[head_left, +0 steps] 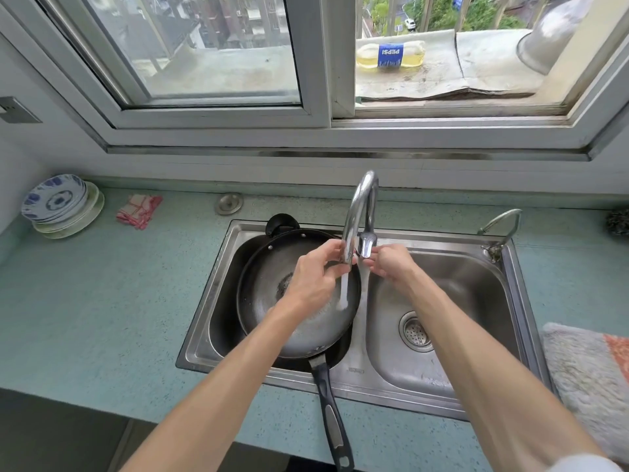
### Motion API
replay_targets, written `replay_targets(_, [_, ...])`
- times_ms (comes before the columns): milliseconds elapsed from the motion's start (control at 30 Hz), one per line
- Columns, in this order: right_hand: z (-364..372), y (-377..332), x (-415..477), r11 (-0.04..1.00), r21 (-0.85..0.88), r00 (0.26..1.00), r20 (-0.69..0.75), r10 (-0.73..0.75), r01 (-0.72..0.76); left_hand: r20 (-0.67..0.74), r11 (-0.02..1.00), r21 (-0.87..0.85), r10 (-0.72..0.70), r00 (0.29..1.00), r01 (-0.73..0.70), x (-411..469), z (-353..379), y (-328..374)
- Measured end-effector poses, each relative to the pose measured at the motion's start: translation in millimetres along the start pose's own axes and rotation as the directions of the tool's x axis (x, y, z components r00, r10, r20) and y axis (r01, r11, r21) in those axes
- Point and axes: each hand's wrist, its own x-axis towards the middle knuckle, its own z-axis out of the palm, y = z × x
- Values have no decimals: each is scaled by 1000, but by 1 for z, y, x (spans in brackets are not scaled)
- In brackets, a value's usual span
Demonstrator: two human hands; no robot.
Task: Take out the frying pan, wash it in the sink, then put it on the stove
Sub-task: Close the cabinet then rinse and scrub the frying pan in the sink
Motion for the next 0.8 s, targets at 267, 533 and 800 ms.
replay_targets(267, [2,10,5,999,-37,1000,8,-2,2,1,1000,-20,-7,1000,7,-1,3,-3])
replay_targets(533, [17,36,-43,1000,3,995,98,-10,10,-29,992,-102,-80,996,77,-14,3,-28])
replay_targets(800, [36,97,-72,981,-188,997,76,-25,39,-90,945,-47,-328,940,325,-62,-12,-92])
